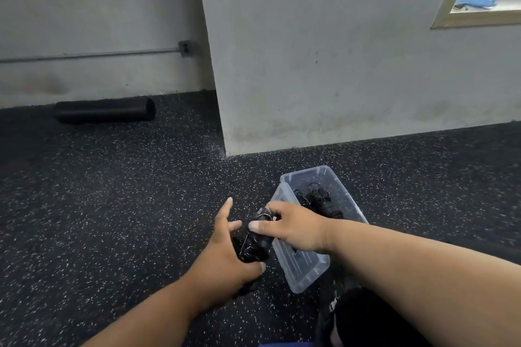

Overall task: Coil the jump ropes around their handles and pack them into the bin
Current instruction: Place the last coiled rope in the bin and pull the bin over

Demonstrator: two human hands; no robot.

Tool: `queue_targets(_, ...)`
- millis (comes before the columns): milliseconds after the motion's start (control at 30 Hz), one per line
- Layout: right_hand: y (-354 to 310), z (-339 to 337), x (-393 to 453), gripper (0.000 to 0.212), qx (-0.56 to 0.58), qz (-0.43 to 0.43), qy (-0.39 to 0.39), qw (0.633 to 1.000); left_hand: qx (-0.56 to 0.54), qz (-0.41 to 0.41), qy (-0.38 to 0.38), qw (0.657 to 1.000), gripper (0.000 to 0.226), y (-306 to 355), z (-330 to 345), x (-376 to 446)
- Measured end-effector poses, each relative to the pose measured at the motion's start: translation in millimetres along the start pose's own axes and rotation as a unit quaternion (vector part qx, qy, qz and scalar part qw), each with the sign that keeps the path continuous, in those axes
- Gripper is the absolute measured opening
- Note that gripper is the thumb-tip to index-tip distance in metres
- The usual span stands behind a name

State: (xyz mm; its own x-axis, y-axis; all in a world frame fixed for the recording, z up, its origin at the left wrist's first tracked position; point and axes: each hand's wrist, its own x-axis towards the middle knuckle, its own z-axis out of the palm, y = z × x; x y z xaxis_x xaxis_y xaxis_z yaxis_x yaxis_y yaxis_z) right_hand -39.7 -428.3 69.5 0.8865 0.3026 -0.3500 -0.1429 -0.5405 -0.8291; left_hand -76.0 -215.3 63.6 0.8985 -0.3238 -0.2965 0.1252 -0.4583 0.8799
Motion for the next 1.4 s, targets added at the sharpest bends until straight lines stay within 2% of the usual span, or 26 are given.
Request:
queue_targets(100, 16.9, -17.7, 10.2, 0.060, 0.031, 0.026, 0.084, 0.996, 0.013, 0.009, 0.015, 1.000, 0.135, 0.9, 5.1, 13.0)
queue_targets(200, 45.9, -52.0, 21.0, 0.048, 0.036, 0.095, 0.182, 0.978, 0.033, 0.009, 0.015, 0.999, 0.127, 0.0, 6.6, 26.5)
queue_targets(267, 76.9, -76.9, 30.1, 0.050, 0.046, 0.157, 0.232, 0.959, 0.052, 0.003, 0.017, 0.998, 0.112, -2.6, 6.9, 34.4)
queue_targets(367, 123.4, -100.9, 48.1, 0.070, 0.036, 0.237, 0.288, 0.927, 0.076, -0.014, 0.015, 0.997, 0.091, -7.8, 7.6, 45.8)
queue_targets(467, 149.8, -112.7, 56.2, 0.052, -0.019, 0.293, 0.301, 0.907, 0.085, -0.028, 0.013, 0.996, 0.085, -12.5, 9.3, 54.3)
queue_targets(567, 172.5, -119.5, 70.3, 0.056, -0.037, 0.340, 0.272, 0.900, 0.094, -0.038, 0.013, 0.995, 0.082, -17.0, 11.7, 61.6)
queue_targets(667, 195.1, -116.0, 95.6, 0.065, 0.087, 0.367, 0.285, 0.881, 0.096, -0.048, 0.017, 0.994, 0.078, -22.4, 12.4, 69.3)
queue_targets(767, 195.8, -101.0, 109.9, 0.051, 0.211, 0.392, 0.273, 0.853, 0.091, -0.064, 0.017, 0.994, 0.077, -28.8, 12.0, 78.6)
queue_targets(833, 197.5, -90.7, 113.7, 0.039, 0.222, 0.420, 0.236, 0.848, 0.084, -0.074, 0.014, 0.994, 0.076, -32.0, 11.8, 85.2)
queue_targets(967, 221.6, -82.7, 126.2, 0.056, 0.129, 0.457, 0.138, 0.869, 0.080, -0.085, 0.018, 0.993, 0.074, -39.1, 10.4, 99.5)
queue_targets(1033, 228.3, -83.7, 131.3, 0.045, 0.049, 0.457, 0.093, 0.883, 0.081, -0.092, 0.020, 0.992, 0.074, -43.5, 9.6, 106.9)
queue_targets(1100, 230.6, -87.5, 133.9, 0.028, -0.024, 0.464, 0.082, 0.881, 0.083, -0.098, 0.021, 0.991, 0.072, -45.3, 8.9, 110.4)
queue_targets(1167, 230.5, -89.6, 134.9, 0.036, -0.088, 0.449, 0.075, 0.886, 0.085, -0.103, 0.017, 0.991, 0.071, -49.6, 9.2, 115.9)
queue_targets(1267, 240.4, -83.5, 137.4, 0.041, -0.222, 0.400, -0.014, 0.889, 0.084, -0.110, 0.013, 0.990, 0.069, -54.5, 10.0, 121.2)
queue_targets(1333, 256.7, -79.0, 143.3, 0.041, -0.236, 0.396, -0.034, 0.887, 0.089, -0.111, 0.010, 0.990, 0.069, -55.8, 10.9, 125.1)
queue_targets(1400, 265.4, -77.0, 140.7, 0.043, -0.203, 0.408, -0.006, 0.890, 0.093, -0.108, 0.004, 0.990, 0.067, -54.9, 12.5, 128.7)
